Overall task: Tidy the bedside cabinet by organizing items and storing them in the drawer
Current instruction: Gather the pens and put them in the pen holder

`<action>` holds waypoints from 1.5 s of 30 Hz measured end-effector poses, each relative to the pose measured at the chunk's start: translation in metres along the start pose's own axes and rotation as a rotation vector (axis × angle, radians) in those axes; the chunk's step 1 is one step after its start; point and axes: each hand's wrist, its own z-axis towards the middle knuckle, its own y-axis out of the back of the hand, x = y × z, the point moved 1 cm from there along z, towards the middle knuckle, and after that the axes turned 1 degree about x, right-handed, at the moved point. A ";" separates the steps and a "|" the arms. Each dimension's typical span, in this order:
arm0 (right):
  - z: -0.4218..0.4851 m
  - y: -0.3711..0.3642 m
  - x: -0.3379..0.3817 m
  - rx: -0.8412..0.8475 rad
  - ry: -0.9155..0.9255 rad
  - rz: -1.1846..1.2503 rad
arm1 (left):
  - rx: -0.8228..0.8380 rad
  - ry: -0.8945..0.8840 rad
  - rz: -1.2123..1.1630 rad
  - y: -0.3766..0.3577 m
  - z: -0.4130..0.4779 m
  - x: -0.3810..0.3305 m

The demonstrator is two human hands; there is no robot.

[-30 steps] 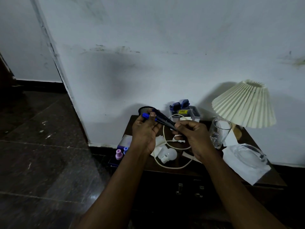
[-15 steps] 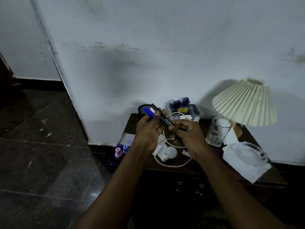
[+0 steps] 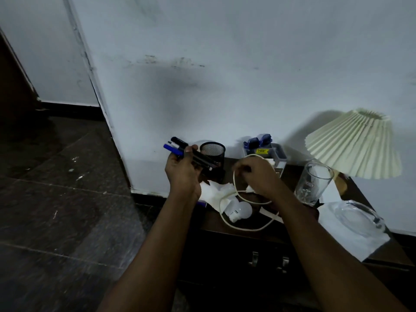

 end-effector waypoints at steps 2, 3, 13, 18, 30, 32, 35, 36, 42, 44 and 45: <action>0.008 -0.021 0.011 0.163 0.073 0.057 | -0.012 0.003 -0.021 0.002 0.003 0.000; 0.014 -0.032 0.014 0.178 0.076 0.043 | -0.012 -0.001 -0.033 0.002 0.004 0.000; 0.063 -0.084 0.009 0.058 -0.258 -0.321 | 0.024 0.006 -0.075 0.004 0.004 -0.004; 0.066 -0.062 0.007 -0.174 -0.464 -0.016 | 0.016 0.042 -0.070 0.006 0.007 -0.003; 0.030 0.016 0.042 -0.146 -0.075 0.864 | 0.182 -0.014 0.208 -0.006 -0.003 -0.009; 0.028 0.012 0.052 -0.055 -0.037 0.658 | 0.231 -0.032 0.292 -0.010 -0.008 -0.008; 0.024 0.002 0.061 -0.053 0.032 0.417 | 0.259 -0.048 0.371 -0.011 -0.013 -0.006; 0.022 -0.001 0.063 -0.068 0.044 0.402 | 0.263 -0.048 0.375 -0.009 -0.013 -0.006; 0.016 -0.004 0.062 0.069 0.105 0.358 | 0.223 -0.029 0.359 -0.003 -0.010 -0.007; 0.013 -0.007 0.060 0.205 0.076 0.431 | 0.190 -0.007 0.338 -0.001 -0.007 -0.008; 0.012 -0.007 0.058 0.214 0.069 0.439 | 0.176 0.014 0.315 0.001 -0.006 -0.009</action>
